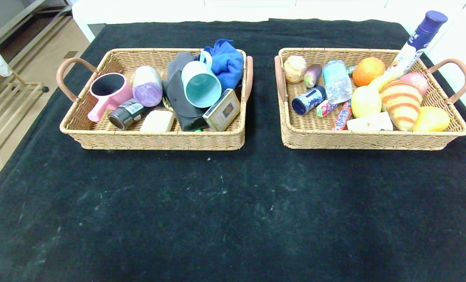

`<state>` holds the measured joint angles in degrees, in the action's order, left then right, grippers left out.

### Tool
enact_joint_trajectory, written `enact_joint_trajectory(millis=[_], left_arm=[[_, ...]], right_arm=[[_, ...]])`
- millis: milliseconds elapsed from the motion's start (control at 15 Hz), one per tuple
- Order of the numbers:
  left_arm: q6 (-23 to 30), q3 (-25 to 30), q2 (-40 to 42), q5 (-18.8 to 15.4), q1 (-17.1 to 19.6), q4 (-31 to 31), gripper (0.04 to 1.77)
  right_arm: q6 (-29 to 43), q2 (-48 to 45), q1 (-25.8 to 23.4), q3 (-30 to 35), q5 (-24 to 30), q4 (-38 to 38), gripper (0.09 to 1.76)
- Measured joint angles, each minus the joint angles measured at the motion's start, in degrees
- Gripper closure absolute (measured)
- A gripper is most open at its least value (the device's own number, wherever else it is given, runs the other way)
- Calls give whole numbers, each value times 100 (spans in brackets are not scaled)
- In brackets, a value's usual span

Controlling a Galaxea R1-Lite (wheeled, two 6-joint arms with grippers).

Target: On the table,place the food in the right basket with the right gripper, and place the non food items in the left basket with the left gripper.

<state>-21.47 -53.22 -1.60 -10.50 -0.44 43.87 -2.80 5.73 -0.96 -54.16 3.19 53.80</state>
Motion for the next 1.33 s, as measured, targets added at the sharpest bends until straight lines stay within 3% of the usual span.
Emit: enact_joint_trajectory(millis=[267,467,600,800,1000,1133,1333], left_arm=[[560,883,144,-20,2,-330,9],[857,2356,157,311,2,-1791,9],[924,3501,152,645,2,-2938,9],[1003,4745,157,923,2,-3897,9],[1197,5058,160,747,9,-3875,9],[1580,5110,160,816,9,-3895,9],[1744,5141,165,968,9,-3944,9]], right_arm=[[16,-400,34,2347,-462,-2794,15],[24,-522,41,4218,-837,-4799,14],[69,-560,48,4943,-859,-5382,14],[143,-578,52,5204,-741,-5421,14],[151,-580,52,5246,-757,-5446,14],[155,-580,52,5249,-755,-5446,14],[215,-580,52,5257,-705,-5450,14]])
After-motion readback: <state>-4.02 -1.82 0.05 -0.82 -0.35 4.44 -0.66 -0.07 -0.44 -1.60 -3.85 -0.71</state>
